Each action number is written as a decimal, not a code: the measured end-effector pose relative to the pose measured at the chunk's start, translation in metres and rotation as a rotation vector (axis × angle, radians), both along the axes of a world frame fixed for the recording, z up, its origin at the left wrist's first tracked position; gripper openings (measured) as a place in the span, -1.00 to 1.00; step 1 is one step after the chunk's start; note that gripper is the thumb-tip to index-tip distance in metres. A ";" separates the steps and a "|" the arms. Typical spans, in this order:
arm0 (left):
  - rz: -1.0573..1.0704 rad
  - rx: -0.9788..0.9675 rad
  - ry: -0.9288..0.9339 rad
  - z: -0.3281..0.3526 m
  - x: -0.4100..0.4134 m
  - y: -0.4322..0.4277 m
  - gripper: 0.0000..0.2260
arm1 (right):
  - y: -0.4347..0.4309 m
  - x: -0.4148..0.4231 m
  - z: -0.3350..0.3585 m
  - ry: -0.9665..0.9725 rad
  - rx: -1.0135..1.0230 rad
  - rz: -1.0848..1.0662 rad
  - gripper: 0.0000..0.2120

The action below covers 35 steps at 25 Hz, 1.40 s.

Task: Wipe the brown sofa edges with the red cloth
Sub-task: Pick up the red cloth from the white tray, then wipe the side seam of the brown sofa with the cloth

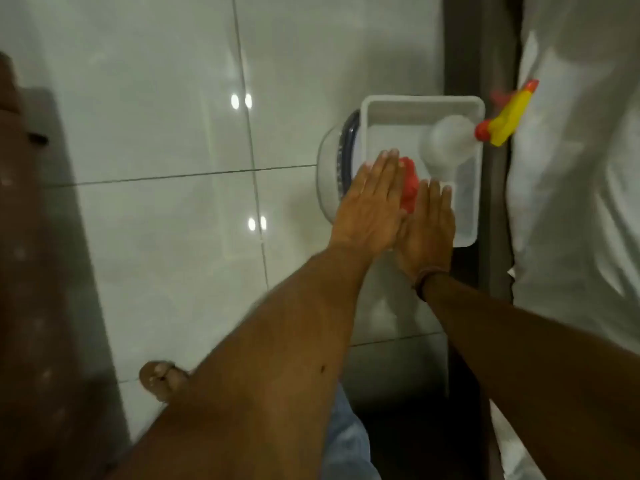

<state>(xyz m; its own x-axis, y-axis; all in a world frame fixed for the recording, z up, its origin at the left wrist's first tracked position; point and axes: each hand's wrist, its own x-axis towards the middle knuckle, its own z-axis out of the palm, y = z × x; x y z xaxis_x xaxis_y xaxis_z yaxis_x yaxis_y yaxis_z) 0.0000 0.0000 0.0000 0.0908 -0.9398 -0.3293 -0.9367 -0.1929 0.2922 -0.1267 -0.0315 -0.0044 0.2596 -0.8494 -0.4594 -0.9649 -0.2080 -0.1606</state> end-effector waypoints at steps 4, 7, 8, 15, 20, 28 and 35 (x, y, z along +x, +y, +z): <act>-0.088 0.274 -0.143 -0.033 -0.013 -0.070 -0.25 | -0.055 -0.009 -0.045 -0.047 0.153 -0.261 -0.29; -0.112 0.370 -0.272 -0.044 -0.017 -0.089 -0.32 | -0.069 -0.005 -0.065 -0.117 0.185 -0.339 -0.30; -0.093 0.412 -0.212 -0.041 -0.017 -0.095 -0.40 | -0.074 -0.005 -0.070 -0.139 0.196 -0.358 -0.34; 0.028 0.293 0.130 -0.012 -0.009 -0.105 -0.60 | -0.092 0.007 -0.032 -0.450 0.326 -0.597 -0.70; -0.094 0.009 0.247 0.054 0.057 -0.024 -0.63 | -0.043 0.040 0.056 -0.521 0.432 -0.467 -0.67; 0.032 0.050 -0.016 0.089 0.272 0.251 -0.47 | 0.214 0.246 0.050 -0.827 0.965 -0.472 -0.46; 0.184 0.228 -0.528 0.062 0.489 0.418 -0.25 | 0.372 0.405 -0.018 -1.075 0.980 -0.802 -0.44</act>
<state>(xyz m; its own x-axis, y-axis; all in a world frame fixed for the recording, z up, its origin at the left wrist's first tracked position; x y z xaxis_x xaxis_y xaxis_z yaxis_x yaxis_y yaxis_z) 0.4887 0.4180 0.0617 0.4511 -0.8042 -0.3869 -0.8893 -0.3686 -0.2707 0.2780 0.3401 -0.0226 0.4591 -0.4307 -0.7770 -0.1394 0.8288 -0.5418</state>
